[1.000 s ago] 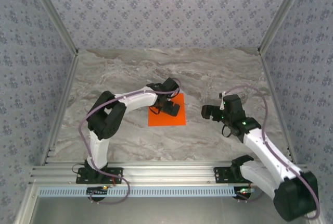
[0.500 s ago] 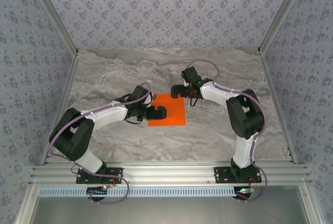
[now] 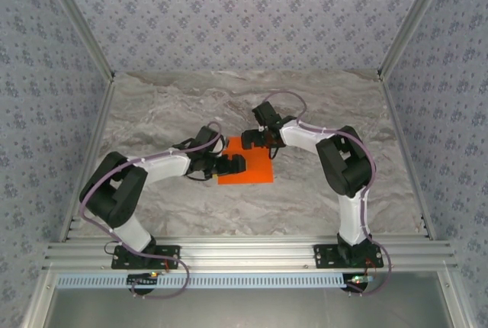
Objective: Fold a paper plane with a square sheet of paper (fold left side to right side)
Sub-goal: Pick up the square sheet of paper from the center of the table.
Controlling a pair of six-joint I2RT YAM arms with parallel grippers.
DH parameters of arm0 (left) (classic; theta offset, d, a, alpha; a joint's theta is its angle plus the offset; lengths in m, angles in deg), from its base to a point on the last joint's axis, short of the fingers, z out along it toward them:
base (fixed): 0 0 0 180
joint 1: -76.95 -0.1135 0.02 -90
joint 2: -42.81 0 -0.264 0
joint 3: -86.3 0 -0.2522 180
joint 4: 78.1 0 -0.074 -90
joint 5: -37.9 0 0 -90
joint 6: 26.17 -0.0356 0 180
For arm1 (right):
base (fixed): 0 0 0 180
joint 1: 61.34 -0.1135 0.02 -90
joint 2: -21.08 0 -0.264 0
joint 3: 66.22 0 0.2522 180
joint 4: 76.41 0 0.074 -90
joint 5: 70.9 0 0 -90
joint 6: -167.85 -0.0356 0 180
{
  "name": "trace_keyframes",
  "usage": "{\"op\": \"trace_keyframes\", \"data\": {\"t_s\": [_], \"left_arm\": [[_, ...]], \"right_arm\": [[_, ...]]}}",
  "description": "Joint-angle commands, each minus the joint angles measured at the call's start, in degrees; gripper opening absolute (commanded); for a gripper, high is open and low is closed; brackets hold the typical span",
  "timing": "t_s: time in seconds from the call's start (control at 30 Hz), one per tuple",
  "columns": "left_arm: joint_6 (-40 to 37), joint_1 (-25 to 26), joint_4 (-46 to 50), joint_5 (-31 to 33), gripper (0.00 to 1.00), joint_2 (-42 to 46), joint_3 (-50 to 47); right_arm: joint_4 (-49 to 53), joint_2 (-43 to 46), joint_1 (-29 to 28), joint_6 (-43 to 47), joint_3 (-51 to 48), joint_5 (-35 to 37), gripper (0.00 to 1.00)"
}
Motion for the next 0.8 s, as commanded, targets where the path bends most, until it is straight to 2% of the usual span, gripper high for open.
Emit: {"op": "trace_keyframes", "data": {"t_s": [0.0,0.1,0.23,0.33,0.47,0.6,0.77], "left_arm": [[0.98,-0.04,-0.44,-0.49,0.86,-2.4,-1.6],[1.2,-0.06,-0.79,-0.15,0.82,-2.89,-1.92],[1.25,-0.09,-0.83,0.89,0.82,-2.72,-2.13],[1.24,-0.02,-1.2,1.09,0.81,-2.24,-2.3],[1.17,-0.41,-3.14,0.8,0.81,0.63,-3.5],[1.64,-3.26,-5.23,-1.82,0.83,5.65,-5.64],[2.13,-9.53,-6.94,-7.59,0.85,13.5,-8.99]], "right_arm": [[2.86,1.19,-3.13,-1.26,-2.66,-6.96,0.97],[3.65,2.4,-4.19,-0.24,-2.51,-9.38,0.92],[4.59,4.0,-5.38,-0.25,-2.76,-9.84,0.88],[4.99,4.83,-5.63,-0.13,-3.03,-9.81,0.79],[5.62,5.92,-5.62,1.08,-3.17,-10.25,0.61],[4.79,8.32,-5.3,2.16,-4.26,-11.87,0.43],[0.32,13.18,-3.83,2.62,-6.73,-18.15,0.32]]}}
